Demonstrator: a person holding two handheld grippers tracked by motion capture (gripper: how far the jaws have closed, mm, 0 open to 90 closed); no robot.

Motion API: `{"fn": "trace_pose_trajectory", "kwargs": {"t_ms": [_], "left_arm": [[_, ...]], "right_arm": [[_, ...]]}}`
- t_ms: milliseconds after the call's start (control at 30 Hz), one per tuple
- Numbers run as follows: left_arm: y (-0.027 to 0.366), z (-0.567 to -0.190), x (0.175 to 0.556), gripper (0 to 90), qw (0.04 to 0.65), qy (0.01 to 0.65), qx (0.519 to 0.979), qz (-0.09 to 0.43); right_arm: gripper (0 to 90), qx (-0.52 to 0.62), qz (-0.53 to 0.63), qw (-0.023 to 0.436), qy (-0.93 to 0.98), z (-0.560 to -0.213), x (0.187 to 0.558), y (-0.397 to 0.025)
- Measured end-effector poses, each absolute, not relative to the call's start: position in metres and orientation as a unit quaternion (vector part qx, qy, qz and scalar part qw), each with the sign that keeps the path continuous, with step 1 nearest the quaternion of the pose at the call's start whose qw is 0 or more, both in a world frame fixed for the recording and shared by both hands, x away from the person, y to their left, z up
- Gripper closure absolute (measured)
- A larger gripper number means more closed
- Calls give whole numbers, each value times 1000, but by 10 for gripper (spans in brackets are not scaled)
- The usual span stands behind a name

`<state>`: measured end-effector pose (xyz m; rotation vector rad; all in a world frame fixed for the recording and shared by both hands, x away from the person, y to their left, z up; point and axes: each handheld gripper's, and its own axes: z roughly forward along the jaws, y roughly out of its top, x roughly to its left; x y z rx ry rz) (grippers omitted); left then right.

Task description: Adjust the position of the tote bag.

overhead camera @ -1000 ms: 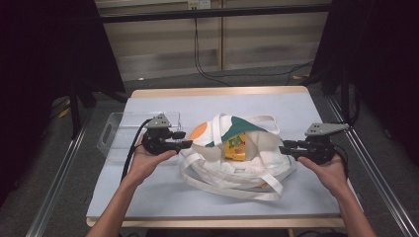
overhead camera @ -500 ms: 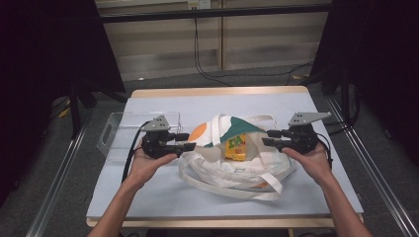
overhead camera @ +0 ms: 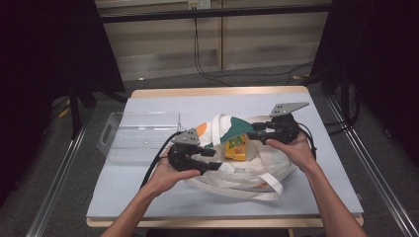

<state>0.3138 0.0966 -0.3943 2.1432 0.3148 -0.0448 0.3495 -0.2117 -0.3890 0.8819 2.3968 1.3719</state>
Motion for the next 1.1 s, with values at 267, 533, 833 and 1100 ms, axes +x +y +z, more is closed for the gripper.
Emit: {"fn": "trace_pose_trajectory", "kwargs": {"t_ms": [267,533,833,1100], "left_arm": [[68,-393,303,462,453,91,886,-35],[49,-404,297,480,428,73,900,-36],[40,-416,296,607,420,82,903,-38],[42,-419,288,859,417,48,906,-58]], "right_arm": [[416,281,448,106,842,-393,365,-202],[301,254,408,109,870,-399,370,-185],[437,238,368,125,890,-408,377,-174],[805,264,388,84,879,-407,398,-182]]}}
